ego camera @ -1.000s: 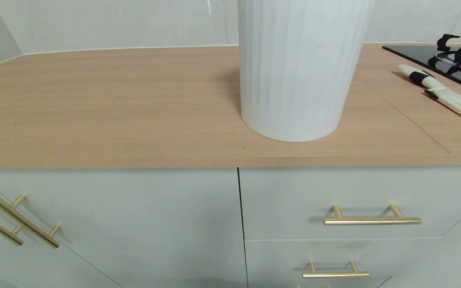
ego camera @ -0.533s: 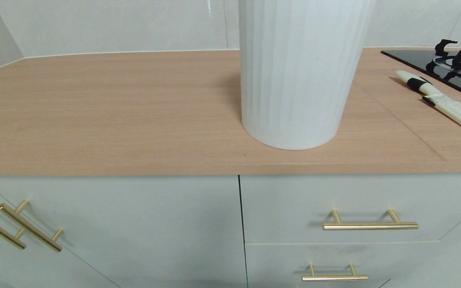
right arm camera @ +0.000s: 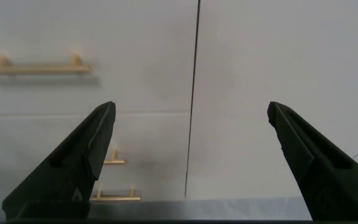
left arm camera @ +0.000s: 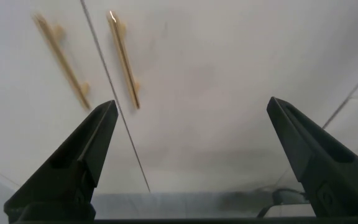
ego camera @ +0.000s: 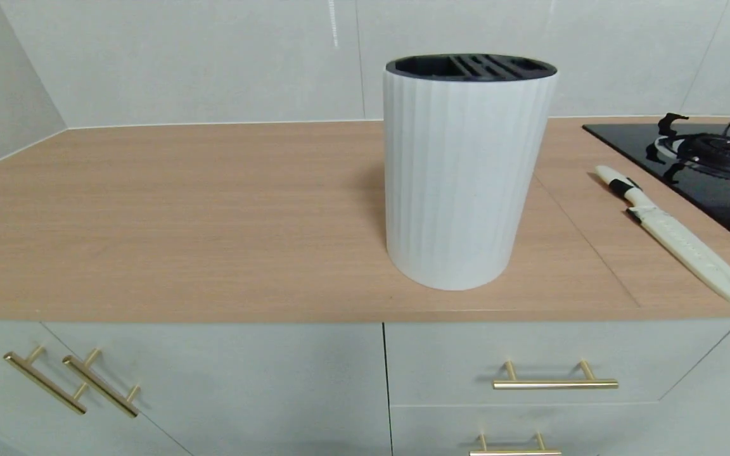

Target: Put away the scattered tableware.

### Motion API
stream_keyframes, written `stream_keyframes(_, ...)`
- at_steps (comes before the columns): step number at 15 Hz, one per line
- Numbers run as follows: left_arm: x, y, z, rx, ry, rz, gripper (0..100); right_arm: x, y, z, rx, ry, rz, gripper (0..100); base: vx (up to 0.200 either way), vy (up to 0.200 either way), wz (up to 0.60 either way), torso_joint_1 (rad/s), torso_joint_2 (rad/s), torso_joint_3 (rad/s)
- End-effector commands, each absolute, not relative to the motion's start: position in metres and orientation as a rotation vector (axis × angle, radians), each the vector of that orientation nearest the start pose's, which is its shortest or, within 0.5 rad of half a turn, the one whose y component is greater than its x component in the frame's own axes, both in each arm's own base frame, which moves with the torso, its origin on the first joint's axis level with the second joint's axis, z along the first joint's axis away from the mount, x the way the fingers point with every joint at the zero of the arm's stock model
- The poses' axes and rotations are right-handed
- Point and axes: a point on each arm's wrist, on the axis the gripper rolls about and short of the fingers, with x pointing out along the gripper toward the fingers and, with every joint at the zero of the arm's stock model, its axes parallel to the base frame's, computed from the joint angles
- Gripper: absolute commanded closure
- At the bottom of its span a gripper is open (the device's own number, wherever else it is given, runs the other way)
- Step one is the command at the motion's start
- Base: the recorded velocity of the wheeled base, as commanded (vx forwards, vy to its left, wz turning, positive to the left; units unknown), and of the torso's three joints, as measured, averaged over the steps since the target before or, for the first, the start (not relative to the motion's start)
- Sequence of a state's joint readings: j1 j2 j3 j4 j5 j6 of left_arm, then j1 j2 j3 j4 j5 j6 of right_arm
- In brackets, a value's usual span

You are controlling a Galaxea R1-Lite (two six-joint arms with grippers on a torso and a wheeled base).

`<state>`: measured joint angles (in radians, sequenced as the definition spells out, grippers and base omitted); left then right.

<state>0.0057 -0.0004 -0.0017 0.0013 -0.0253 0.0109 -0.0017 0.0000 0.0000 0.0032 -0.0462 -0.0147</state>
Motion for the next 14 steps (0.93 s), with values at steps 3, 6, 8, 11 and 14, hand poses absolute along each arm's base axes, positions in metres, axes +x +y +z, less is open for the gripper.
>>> stream_keyframes(3,-0.023,-0.0007,0.0762,0.011,-0.002,-0.018,0,-0.0227,-0.001,0.0752,-0.014,0.005,-0.048,0,0.0,0.0,0.0,0.281,-0.48,-0.261)
stream_keyframes(6,-0.0229,-0.0007,0.0757,0.011,0.0,-0.02,0,-0.0227,-0.001,0.0752,-0.014,0.005,-0.048,0,0.0,0.0,0.0,0.268,-0.49,-0.266)
stream_keyframes(8,-0.0229,-0.0007,0.0757,0.011,0.0,-0.02,0,-0.0227,-0.001,0.0752,-0.014,0.005,-0.049,0,0.0,0.0,0.0,0.246,-0.49,-0.261)
stream_keyframes(11,-0.0229,-0.0007,0.0757,0.011,0.0,-0.02,0,-0.0227,-0.001,0.0752,-0.014,0.005,-0.048,0,0.0,0.0,0.0,0.246,-0.5,-0.266)
stream_keyframes(14,-0.0229,-0.0007,0.0757,0.011,0.0,-0.02,0,-0.0227,-0.001,0.0752,-0.014,0.005,-0.048,0,0.0,0.0,0.0,0.251,-0.51,-0.268)
